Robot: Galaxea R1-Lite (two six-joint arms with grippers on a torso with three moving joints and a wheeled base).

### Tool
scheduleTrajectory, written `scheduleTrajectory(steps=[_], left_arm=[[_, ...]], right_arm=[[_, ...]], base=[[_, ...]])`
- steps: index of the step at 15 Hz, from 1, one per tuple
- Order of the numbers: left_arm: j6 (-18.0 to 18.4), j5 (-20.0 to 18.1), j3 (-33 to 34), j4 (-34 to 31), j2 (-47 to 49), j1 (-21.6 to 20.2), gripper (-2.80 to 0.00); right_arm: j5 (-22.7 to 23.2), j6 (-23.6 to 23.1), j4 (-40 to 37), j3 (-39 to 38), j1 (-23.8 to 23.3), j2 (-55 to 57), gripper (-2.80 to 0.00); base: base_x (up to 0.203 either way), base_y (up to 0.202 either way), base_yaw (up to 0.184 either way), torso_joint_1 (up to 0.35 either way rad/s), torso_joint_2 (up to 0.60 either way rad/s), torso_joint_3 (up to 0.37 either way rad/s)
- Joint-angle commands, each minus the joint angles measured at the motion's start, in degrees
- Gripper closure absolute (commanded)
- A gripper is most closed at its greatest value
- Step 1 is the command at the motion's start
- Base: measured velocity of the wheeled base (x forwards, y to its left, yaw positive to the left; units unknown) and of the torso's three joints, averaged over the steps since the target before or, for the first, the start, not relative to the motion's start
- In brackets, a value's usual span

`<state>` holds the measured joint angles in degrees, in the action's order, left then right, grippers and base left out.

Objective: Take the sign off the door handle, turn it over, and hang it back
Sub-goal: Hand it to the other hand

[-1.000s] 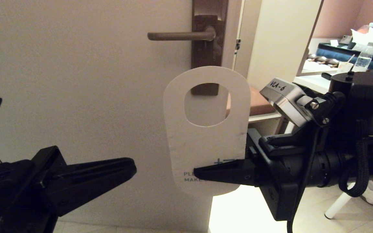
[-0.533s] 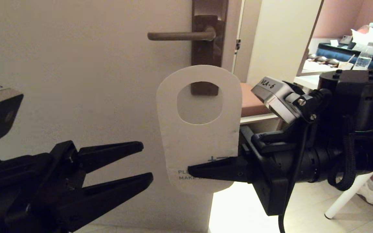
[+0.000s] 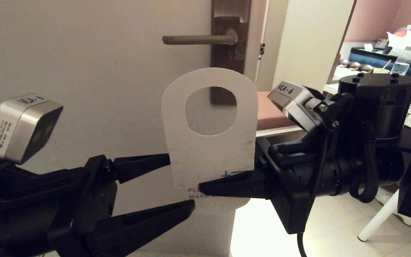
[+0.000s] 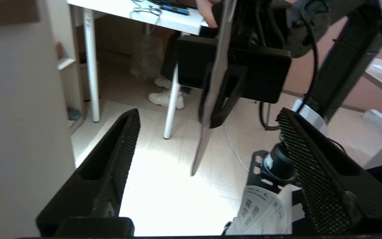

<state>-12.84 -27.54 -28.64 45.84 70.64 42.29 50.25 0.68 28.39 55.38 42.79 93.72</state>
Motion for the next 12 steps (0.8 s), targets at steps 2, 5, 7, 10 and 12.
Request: scheduleTrajectory(steps=[2,5,7,10,12], left_arm=[[-0.1,-0.1,-0.5,0.3,0.9,0.5,-2.80],[0.0,-0.1,-1.4,0.4,2.4,0.6,-2.80],[0.0,-0.1,-2.8,0.4,3.3,0.6,-2.80],[0.0,-0.1,-3.4,0.5,4.0,1.1,-2.80],[0.0,-0.2,-3.4,1.1,4.0,1.2,-2.80]], right_arm=[[0.2,-0.1,0.3,1.2,0.9,1.8,0.00],[0.2,-0.2,0.3,3.5,1.6,4.0,0.00],[0.2,-0.2,0.3,4.3,2.0,4.8,0.00],[0.2,-0.2,0.3,4.2,3.1,5.3,0.00],[0.2,-0.2,0.3,4.3,3.7,5.7,0.00]], base=[[0.000,0.000,0.000,0.000,0.00,0.000],[0.000,0.000,0.000,0.000,0.00,0.000],[0.000,0.000,0.000,0.000,0.00,0.000],[0.000,0.000,0.000,0.000,0.00,0.000],[0.000,0.000,0.000,0.000,0.00,0.000]])
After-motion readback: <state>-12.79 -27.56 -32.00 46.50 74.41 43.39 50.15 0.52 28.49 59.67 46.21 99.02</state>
